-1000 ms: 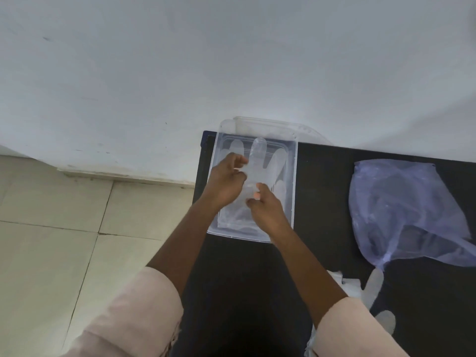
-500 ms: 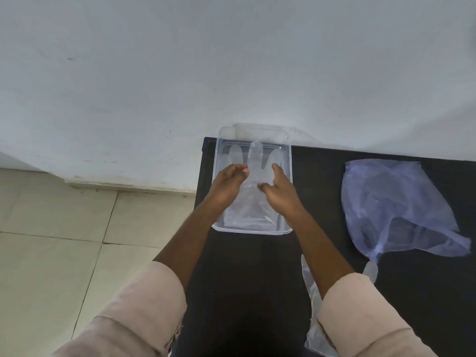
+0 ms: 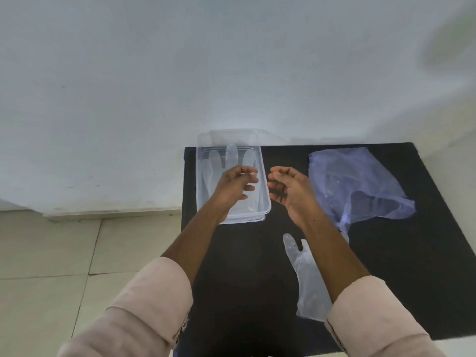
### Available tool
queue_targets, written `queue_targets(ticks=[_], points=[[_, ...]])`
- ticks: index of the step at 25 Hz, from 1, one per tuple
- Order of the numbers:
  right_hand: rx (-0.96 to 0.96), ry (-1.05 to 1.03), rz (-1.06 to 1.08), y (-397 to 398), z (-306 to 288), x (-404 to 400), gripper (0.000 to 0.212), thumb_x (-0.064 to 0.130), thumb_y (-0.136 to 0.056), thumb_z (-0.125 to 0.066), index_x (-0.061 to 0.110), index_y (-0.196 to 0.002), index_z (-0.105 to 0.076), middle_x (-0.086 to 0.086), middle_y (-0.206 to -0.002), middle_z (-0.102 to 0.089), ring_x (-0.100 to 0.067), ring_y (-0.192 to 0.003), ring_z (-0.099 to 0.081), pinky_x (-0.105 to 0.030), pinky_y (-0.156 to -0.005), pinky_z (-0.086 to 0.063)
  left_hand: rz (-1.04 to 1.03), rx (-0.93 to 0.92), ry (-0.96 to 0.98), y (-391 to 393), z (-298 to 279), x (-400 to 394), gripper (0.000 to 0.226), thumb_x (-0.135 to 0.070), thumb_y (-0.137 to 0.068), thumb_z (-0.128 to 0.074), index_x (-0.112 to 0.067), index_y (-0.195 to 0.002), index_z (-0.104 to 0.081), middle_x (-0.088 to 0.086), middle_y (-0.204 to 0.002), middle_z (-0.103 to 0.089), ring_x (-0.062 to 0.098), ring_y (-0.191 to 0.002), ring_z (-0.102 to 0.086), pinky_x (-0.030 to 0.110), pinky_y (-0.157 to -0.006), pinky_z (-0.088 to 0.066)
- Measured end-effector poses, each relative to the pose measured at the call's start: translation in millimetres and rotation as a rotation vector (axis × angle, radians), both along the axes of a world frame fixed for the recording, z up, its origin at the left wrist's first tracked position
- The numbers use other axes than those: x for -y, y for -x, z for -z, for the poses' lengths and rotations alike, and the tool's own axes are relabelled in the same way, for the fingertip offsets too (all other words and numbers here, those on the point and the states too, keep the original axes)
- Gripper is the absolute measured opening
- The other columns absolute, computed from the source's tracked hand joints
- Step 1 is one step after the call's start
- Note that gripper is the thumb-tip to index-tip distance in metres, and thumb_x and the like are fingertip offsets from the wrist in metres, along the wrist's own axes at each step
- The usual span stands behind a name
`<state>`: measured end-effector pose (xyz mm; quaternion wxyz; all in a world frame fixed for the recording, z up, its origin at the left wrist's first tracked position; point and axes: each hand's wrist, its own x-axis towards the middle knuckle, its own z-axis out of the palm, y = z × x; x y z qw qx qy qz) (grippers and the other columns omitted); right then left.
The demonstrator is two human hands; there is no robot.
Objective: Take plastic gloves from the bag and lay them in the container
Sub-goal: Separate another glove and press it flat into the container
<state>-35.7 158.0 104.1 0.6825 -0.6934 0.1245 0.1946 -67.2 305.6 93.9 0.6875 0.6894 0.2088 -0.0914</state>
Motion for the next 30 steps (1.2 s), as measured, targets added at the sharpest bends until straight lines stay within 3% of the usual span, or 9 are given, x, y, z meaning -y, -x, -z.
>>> queue_targets(ticks=[5,12,18,21,23,25,28,30], points=[[0.016,-0.015,0.036,19.1,-12.6,49.2,0.015,0.016,-0.095,-0.057,0.012,-0.107,-0.064,-0.007,-0.103,-0.068,-0.023,-0.097,-0.065,-0.032,-0.076,-0.053,0.106,0.037,-0.032,12.9,-17.4,48.1,0.016,-0.025,-0.096,-0.053,-0.022,-0.107,-0.064,-0.001,-0.102,-0.070,0.019,-0.096,-0.066,0.031,-0.081,-0.052],[0.010,0.046,-0.008,41.4,-6.4,135.7,0.011,0.018,-0.096,-0.055,0.018,-0.098,-0.065,-0.008,-0.105,-0.068,-0.023,-0.097,-0.066,-0.032,-0.080,-0.056,0.131,0.014,-0.078,41.9,-20.9,129.8,0.019,-0.026,-0.096,-0.052,-0.021,-0.110,-0.065,0.001,-0.104,-0.071,0.016,-0.093,-0.065,0.035,-0.083,-0.050],[-0.131,0.012,-0.094,81.4,36.2,201.9,0.010,0.011,-0.093,-0.056,0.009,-0.102,-0.061,-0.003,-0.089,-0.064,-0.017,-0.081,-0.061,-0.033,-0.074,-0.050,0.070,-0.152,-0.079,93.8,20.5,199.0,0.017,-0.016,-0.095,-0.054,-0.015,-0.107,-0.066,0.004,-0.097,-0.069,0.017,-0.086,-0.062,0.032,-0.080,-0.049],[-0.262,0.151,-0.093,107.9,63.7,233.5,0.007,0.013,-0.091,-0.058,0.013,-0.094,-0.065,-0.007,-0.093,-0.066,-0.021,-0.086,-0.063,-0.033,-0.075,-0.052,0.006,-0.259,-0.075,128.8,52.9,215.0,0.019,-0.011,-0.094,-0.052,-0.009,-0.107,-0.066,0.006,-0.094,-0.065,0.017,-0.081,-0.057,0.028,-0.070,-0.047],[-0.272,0.240,-0.067,130.9,84.8,252.8,0.011,0.011,-0.087,-0.058,0.016,-0.078,-0.063,-0.006,-0.083,-0.066,-0.019,-0.077,-0.060,-0.030,-0.066,-0.049,-0.043,-0.319,-0.106,149.9,71.5,217.0,0.018,-0.013,-0.094,-0.053,-0.009,-0.105,-0.065,0.009,-0.094,-0.065,0.019,-0.081,-0.057,0.028,-0.067,-0.046],[-0.333,0.437,-0.066,151.9,111.3,267.1,0.014,0.022,-0.081,-0.063,0.013,-0.070,-0.060,-0.009,-0.079,-0.067,-0.021,-0.070,-0.059,-0.032,-0.063,-0.047,-0.082,-0.384,-0.143,166.2,90.1,215.6,0.015,-0.016,-0.094,-0.054,-0.014,-0.102,-0.066,0.009,-0.098,-0.069,0.020,-0.082,-0.060,0.029,-0.066,-0.048],[-0.411,0.694,-0.194,172.7,141.9,271.4,0.043,0.050,-0.072,-0.068,0.009,-0.083,-0.063,-0.010,-0.086,-0.068,-0.026,-0.076,-0.066,-0.036,-0.067,-0.053,-0.122,-0.465,-0.125,182.6,105.6,212.8,0.013,-0.019,-0.093,-0.055,-0.020,-0.099,-0.066,0.001,-0.097,-0.069,0.017,-0.086,-0.062,0.031,-0.075,-0.049],[-0.402,0.835,-0.252,172.6,144.2,262.8,0.044,0.048,-0.076,-0.070,0.008,-0.093,-0.061,-0.007,-0.091,-0.065,-0.028,-0.085,-0.066,-0.035,-0.067,-0.050,-0.127,-0.485,-0.103,188.4,109.9,210.7,0.012,-0.020,-0.092,-0.057,-0.020,-0.100,-0.066,-0.001,-0.094,-0.068,0.015,-0.084,-0.061,0.031,-0.075,-0.048]])
